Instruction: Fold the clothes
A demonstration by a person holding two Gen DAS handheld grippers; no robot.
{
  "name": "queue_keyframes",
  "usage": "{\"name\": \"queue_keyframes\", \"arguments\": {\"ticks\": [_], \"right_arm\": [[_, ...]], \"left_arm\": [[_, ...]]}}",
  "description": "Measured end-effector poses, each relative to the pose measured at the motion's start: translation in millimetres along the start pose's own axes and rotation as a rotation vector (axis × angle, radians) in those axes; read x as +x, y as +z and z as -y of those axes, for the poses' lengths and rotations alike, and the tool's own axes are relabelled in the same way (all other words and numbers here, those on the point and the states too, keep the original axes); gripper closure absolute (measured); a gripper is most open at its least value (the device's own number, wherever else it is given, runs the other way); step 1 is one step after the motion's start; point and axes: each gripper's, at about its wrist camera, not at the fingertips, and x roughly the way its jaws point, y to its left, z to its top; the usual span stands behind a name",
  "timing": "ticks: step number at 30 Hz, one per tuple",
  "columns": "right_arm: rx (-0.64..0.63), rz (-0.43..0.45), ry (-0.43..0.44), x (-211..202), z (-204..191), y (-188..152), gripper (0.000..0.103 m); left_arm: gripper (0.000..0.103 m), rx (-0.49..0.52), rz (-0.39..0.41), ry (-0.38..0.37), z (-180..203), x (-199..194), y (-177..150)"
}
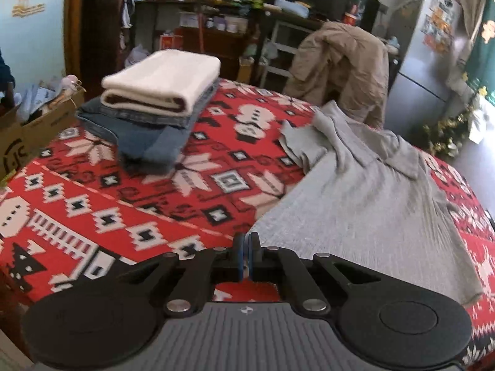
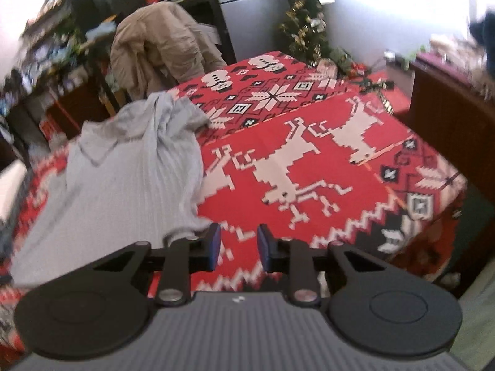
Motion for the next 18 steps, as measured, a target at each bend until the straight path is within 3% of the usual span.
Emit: {"name": "queue_keyframes", "arguments": {"ticks": [4,15,17,18], "right_arm": [[0.034,-0.031,0.046,23.7,-2.5,8.9,0.075],[-0.269,-0.044,-0.018,67.3,-55.0,-9.6,0.074],[-0.303,-0.044,-0.007,66.8,-57.5,-10.5,0.085],[-0.308,-0.054,0.026,65.8,-57.8,-10.9,0.101]], "left_arm": [[0.100,-0.016,0.004,0.015,-5.7,-1.8,4.3],[0.100,0.008,-0.010,0.042,-3.9,-0.6,5.1],[0.100,0.013,-0.012,0.036,-2.0,-0.7,4.3],[0.100,0.016,-0.013,0.033,-1.1,-1.1,4.1]]}}
